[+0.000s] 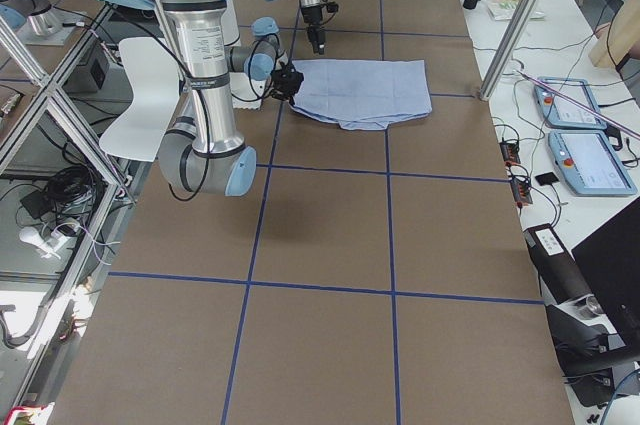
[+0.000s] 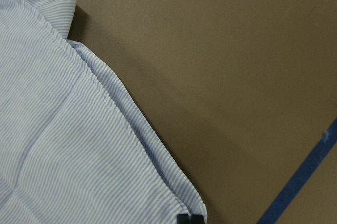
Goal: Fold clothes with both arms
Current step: 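Lower the left gripper to the other near corner of the shirt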
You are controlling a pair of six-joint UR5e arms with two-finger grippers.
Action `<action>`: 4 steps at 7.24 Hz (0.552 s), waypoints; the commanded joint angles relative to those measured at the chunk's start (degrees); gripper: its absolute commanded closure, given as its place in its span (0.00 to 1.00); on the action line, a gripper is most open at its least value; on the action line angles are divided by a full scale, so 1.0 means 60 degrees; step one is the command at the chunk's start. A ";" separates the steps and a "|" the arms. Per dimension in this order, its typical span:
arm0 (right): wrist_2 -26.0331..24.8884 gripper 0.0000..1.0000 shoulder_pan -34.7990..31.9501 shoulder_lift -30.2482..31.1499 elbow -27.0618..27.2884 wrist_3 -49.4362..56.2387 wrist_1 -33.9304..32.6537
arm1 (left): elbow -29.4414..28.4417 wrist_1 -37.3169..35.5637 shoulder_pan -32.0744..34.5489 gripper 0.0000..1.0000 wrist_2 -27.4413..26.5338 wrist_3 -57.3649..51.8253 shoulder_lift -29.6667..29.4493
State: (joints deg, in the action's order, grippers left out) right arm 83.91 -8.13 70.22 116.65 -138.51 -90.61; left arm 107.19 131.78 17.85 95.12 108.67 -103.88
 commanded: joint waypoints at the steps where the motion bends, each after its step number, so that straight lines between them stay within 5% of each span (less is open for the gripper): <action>1: 0.0005 1.00 0.0008 0.0030 0.0027 -0.0002 -0.0001 | 0.0123 -0.0108 -0.0878 0.35 -0.0341 0.0564 0.0335; 4: 0.0005 1.00 -0.0007 0.0030 0.0100 -0.0002 -0.0001 | 0.0109 -0.0166 -0.1449 0.41 -0.0544 0.0902 0.0482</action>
State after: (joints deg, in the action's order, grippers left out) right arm 83.94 -8.10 70.37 117.17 -138.51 -90.61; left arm 107.89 130.86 10.46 92.69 113.67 -101.17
